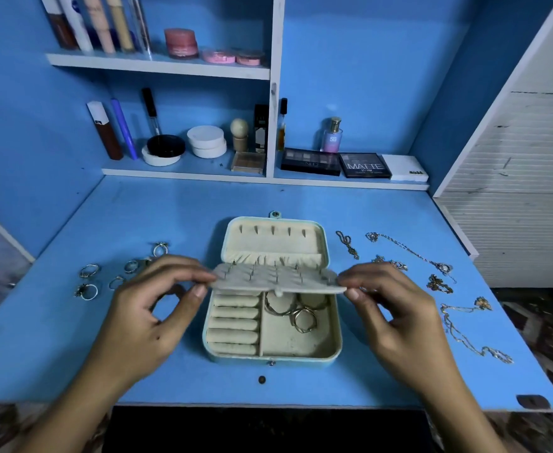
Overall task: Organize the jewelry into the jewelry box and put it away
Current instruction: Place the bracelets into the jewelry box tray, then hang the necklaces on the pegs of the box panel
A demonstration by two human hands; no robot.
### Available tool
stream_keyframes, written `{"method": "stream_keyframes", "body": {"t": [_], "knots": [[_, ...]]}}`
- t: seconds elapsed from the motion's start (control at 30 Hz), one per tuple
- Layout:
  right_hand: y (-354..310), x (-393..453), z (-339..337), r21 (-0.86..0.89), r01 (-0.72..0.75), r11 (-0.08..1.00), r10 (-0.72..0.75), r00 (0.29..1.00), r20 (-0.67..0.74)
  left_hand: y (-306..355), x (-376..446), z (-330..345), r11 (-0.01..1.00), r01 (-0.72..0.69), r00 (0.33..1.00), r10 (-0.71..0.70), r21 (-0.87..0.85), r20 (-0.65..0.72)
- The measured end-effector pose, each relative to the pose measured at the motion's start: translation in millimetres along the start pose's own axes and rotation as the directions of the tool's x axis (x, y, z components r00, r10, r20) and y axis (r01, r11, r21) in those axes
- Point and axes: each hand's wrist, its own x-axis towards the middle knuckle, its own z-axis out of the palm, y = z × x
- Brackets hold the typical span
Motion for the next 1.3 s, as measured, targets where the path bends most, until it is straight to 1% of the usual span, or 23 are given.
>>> {"method": "stream_keyframes", "body": {"t": [0.03, 0.1, 0.37, 0.63, 0.73, 0.83, 0.9, 1.0, 1.07, 1.2, 1.3], "knots": [[1, -5, 1, -0.027, 0.04, 0.999, -0.04, 0.999, -0.005, -1, -4, 0, 1.0, -0.017, 1.0, 0.017, 0.003, 0.001], [3, -12, 2, -0.049, 0.066, 0.997, -0.067, 0.998, -0.021, -3, -11, 2, 0.999, -0.037, 0.999, 0.037, 0.002, 0.004], [4, -23, 6, 0.01, 0.016, 1.0, -0.015, 1.0, -0.026, -8, -17, 5, 0.999, -0.009, 0.998, 0.011, -0.034, 0.058], [6, -17, 6, -0.001, 0.029, 1.0, -0.029, 0.999, -0.027, -10, -4, 7, 0.999, 0.031, 0.998, -0.029, -0.026, 0.051], [8, -9, 2, -0.043, 0.018, 0.999, -0.021, 0.998, -0.057, -5, 13, 9, 0.998, 0.062, 0.994, -0.062, 0.007, 0.087], [9, 5, -7, -0.103, -0.056, 0.993, 0.046, 0.994, -0.1, 4, 36, 16, 0.998, 0.045, 0.982, -0.051, 0.038, 0.179], [11, 17, -14, -0.14, -0.128, 0.982, 0.109, 0.985, -0.135, 10, 55, 25, 0.997, 0.061, 0.969, -0.072, 0.054, 0.235], [19, 38, -25, -0.207, -0.232, 0.95, 0.188, 0.959, -0.211, 15, 90, 49, 0.994, 0.087, 0.941, -0.103, 0.064, 0.324], [26, 53, -31, -0.254, -0.293, 0.922, 0.234, 0.942, -0.24, 18, 114, 69, 0.993, 0.06, 0.923, -0.094, 0.102, 0.373], [45, 76, -43, -0.386, -0.386, 0.838, 0.322, 0.92, -0.222, 26, 151, 112, 0.99, 0.028, 0.878, -0.092, 0.141, 0.469], [62, 89, -45, -0.455, -0.409, 0.791, 0.364, 0.912, -0.188, 24, 168, 141, 0.983, 0.014, 0.845, -0.108, 0.181, 0.523]]}}
